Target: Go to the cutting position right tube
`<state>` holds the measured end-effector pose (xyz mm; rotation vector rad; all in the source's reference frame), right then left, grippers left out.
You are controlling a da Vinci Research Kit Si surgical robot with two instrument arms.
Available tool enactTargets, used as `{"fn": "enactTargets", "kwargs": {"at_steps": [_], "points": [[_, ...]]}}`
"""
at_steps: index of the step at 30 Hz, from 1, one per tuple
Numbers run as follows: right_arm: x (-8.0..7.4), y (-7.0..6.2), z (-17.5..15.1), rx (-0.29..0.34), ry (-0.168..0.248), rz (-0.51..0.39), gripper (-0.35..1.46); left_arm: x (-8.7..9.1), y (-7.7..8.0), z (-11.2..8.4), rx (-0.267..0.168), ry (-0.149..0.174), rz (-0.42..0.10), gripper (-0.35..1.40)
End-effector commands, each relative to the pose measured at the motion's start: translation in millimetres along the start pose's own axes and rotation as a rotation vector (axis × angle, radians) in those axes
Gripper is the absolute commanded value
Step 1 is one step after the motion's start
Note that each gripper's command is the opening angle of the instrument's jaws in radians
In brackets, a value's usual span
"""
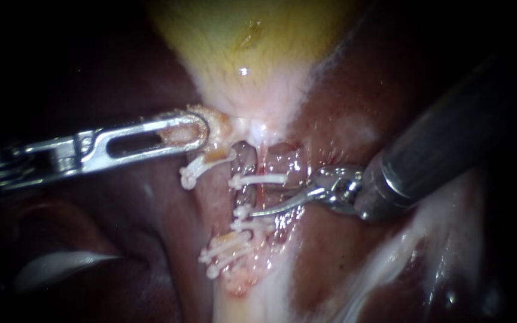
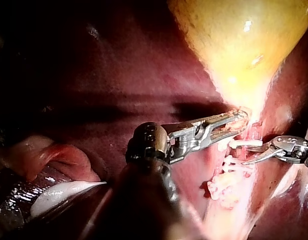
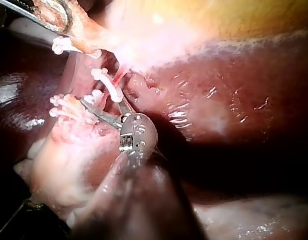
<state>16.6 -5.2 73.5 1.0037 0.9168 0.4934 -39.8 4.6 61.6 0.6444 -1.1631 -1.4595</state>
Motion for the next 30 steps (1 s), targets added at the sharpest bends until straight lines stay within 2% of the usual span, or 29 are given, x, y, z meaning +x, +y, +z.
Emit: {"fn": "enactTargets", "kwargs": {"at_steps": [1, 11, 19, 24, 30], "points": [[0.1, 0.0, 0.1, 0.005, 0.007, -0.003, 1.41, 0.0, 0.0, 0.0, 0.001, 0.0, 0.0, -0.35], [0.5, 0.2, 0.7, 0.109, 0.058, -0.05, 1.41, -0.2, 0.4, -0.1, 0.0, 0.0, 0.0, -0.35], [0.6, -0.8, 0.8, 0.188, 0.079, -0.081, 1.4, -0.4, 1.1, -0.2, -0.006, -0.005, 0.001, -0.35], [1.0, -1.2, 1.1, 0.2, 0.084, -0.084, 1.4, -0.6, 1.5, -0.2, -0.007, -0.006, 0.001, -0.35], [1.6, -1.1, 2.2, 0.208, 0.097, -0.086, 1.4, -0.6, 1.5, -0.1, -0.007, -0.006, 0.001, -0.35]]}}
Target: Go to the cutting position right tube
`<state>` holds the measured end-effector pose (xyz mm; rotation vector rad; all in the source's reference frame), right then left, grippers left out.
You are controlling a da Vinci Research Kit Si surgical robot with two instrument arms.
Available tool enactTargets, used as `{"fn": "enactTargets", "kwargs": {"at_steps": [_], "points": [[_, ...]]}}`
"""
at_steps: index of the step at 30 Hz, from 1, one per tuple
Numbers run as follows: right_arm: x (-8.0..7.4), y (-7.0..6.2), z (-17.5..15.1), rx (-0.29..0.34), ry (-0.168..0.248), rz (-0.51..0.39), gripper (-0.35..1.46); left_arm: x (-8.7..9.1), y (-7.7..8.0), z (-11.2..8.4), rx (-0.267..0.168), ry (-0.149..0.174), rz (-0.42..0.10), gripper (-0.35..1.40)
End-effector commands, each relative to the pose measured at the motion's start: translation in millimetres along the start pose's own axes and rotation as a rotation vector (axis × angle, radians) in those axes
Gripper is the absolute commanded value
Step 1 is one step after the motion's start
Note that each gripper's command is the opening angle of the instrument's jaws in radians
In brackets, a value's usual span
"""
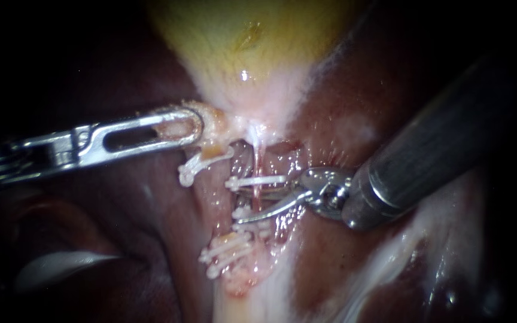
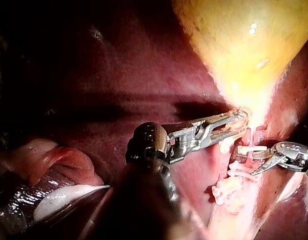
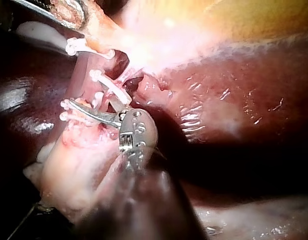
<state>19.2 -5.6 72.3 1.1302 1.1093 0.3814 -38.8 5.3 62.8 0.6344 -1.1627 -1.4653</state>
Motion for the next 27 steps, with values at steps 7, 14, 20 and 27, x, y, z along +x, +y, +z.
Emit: {"fn": "enactTargets", "kwargs": {"at_steps": [7, 14, 20, 27], "points": [[0.5, 0.7, 2.0, 0.002, 0.033, -0.003, 1.4, 0.0, 0.0, 0.1, 0.0, 0.0, 0.0, -0.35], [1.0, 1.4, 3.2, 0.006, 0.064, 0.001, 1.41, 0.0, 0.0, 0.1, -0.001, 0.0, 0.0, -0.35], [1.1, 1.5, 3.4, 0.008, 0.073, 0.0, 1.41, 0.0, 0.0, 0.1, -0.001, 0.0, 0.0, -0.35], [0.9, 1.5, 3.4, 0.009, 0.071, -0.001, 1.41, 0.1, 0.0, 0.1, -0.001, 0.0, 0.0, -0.35]]}}
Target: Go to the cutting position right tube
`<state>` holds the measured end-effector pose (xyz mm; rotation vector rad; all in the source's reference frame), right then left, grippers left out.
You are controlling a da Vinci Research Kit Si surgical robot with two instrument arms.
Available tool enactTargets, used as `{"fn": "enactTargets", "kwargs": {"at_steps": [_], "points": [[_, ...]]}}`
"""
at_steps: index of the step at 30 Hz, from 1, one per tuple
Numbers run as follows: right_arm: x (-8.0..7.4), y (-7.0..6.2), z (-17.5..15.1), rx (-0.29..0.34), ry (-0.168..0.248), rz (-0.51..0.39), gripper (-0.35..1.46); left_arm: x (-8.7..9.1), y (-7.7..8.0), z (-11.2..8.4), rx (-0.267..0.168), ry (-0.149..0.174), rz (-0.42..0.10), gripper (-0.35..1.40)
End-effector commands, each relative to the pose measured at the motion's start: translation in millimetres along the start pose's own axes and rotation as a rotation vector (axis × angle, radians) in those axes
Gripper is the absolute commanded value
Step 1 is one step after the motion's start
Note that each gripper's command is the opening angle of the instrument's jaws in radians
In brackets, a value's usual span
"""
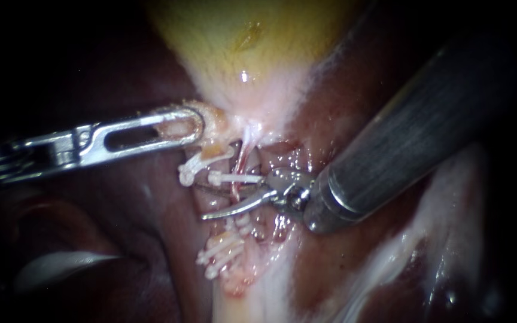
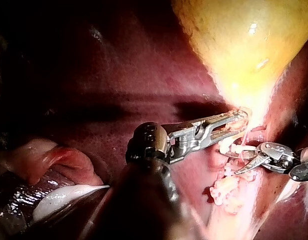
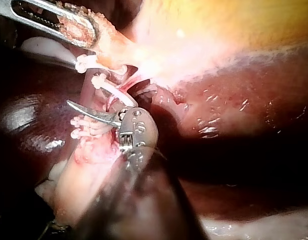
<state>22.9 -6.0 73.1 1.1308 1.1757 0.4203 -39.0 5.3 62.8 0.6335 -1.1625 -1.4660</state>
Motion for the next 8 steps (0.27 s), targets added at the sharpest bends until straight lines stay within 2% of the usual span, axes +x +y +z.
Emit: {"fn": "enactTargets", "kwargs": {"at_steps": [1, 8], "points": [[-0.1, 0.0, -0.1, 0.001, -0.001, -0.001, 1.4, 0.0, 0.0, 0.0, 0.0, 0.0, 0.0, -0.35], [-0.1, 0.0, -0.1, 0.001, -0.002, -0.001, 1.4, 0.0, 0.0, 0.0, 0.0, 0.0, 0.0, -0.35]]}}
